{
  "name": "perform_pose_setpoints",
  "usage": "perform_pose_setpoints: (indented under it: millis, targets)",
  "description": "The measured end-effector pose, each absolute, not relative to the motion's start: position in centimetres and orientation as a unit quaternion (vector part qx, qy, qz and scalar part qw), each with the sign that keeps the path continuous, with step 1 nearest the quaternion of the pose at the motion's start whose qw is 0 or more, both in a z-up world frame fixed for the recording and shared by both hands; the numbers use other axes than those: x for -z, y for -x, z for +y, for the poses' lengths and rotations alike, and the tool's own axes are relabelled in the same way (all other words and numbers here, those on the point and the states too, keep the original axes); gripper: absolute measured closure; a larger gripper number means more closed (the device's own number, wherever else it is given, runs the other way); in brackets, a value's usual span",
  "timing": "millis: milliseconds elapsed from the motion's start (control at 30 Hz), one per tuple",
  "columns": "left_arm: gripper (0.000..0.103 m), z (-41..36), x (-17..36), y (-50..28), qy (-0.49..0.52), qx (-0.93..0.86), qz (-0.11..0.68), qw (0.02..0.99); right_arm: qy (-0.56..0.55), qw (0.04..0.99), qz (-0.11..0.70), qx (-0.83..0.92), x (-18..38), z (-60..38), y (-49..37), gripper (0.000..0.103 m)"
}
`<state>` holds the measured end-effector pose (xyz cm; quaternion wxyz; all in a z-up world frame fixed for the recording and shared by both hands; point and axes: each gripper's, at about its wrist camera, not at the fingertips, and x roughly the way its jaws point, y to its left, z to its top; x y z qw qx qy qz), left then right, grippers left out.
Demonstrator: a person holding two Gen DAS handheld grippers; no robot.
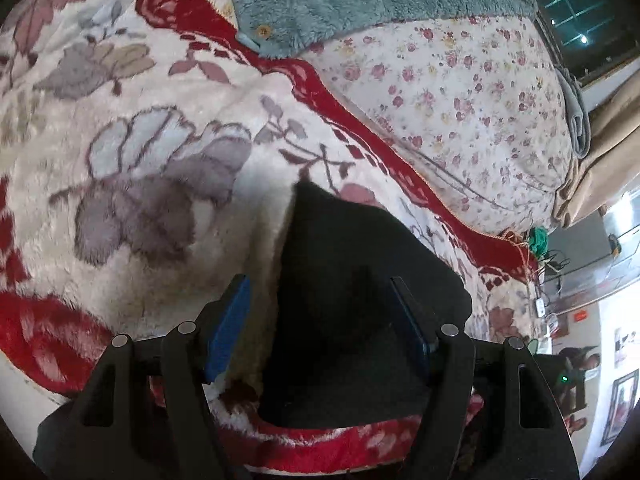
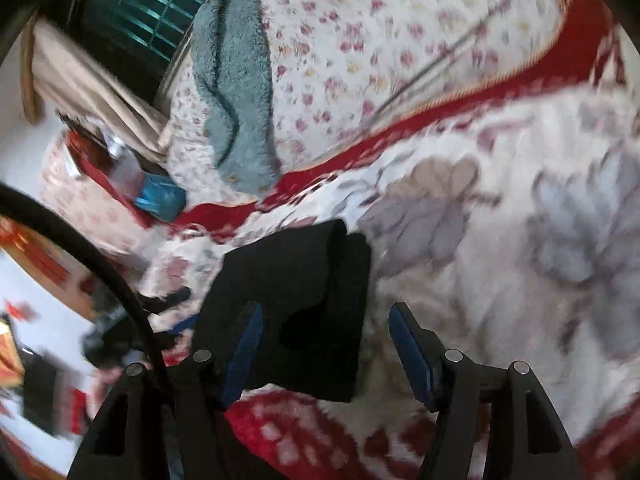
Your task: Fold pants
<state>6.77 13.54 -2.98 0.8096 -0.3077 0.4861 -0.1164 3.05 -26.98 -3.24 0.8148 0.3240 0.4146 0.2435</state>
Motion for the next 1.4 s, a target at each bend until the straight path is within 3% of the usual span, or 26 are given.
perform_pose_setpoints:
  millis: [233,467,500,533,700,833,900,1233,1333,1400]
  targets:
    - [0.034,12.1,4.9,-7.8,0.327,0.153,0.532,0.766,-0.371,0.771,0.443,-0.269,6.2,-25.7,-5.4,0.039]
    - [0.034,11.4,5.0,-8.6,0.331,0.161,0.528,0.765,-0.382,0.761,0.449,-0.271,6.0,-25.1,-6.6,0.038]
    - [0.034,11.2,4.8,-8.6,0.322,0.164,0.526,0.769,-0.374,0.765,0.449,-0.271,5.8,-25.1,-6.5,0.040]
    - [0.034,10.8,4.5,-8.5,0.307,0.172,0.522,0.776,-0.344,0.778,0.455,-0.262,5.6,-24.7,-6.3,0.051]
    - [0.051,9.2,3.0,-7.7,0.233,0.170,0.504,0.814,-0.320,0.788,0.458,-0.257,5.4,-24.7,-5.5,0.066]
    - [0.073,9.2,2.4,-7.2,0.212,0.176,0.490,0.827,-0.312,0.802,0.440,-0.256,4.4,-24.6,-4.9,0.069]
    - [0.076,9.1,2.0,-7.2,0.201,0.178,0.480,0.835,-0.298,0.810,0.434,-0.260,3.9,-24.3,-5.1,0.071]
    - [0.077,10.8,0.6,-11.0,0.186,0.155,0.454,0.857,-0.276,0.819,0.409,-0.293,2.9,-22.3,-9.8,0.074]
    - [0.077,11.4,1.8,-11.9,0.192,0.144,0.478,0.845,-0.289,0.805,0.435,-0.283,4.3,-21.5,-11.6,0.074]
    - [0.069,11.8,3.2,-12.2,0.207,0.132,0.496,0.833,-0.301,0.793,0.457,-0.267,5.6,-21.7,-12.2,0.072]
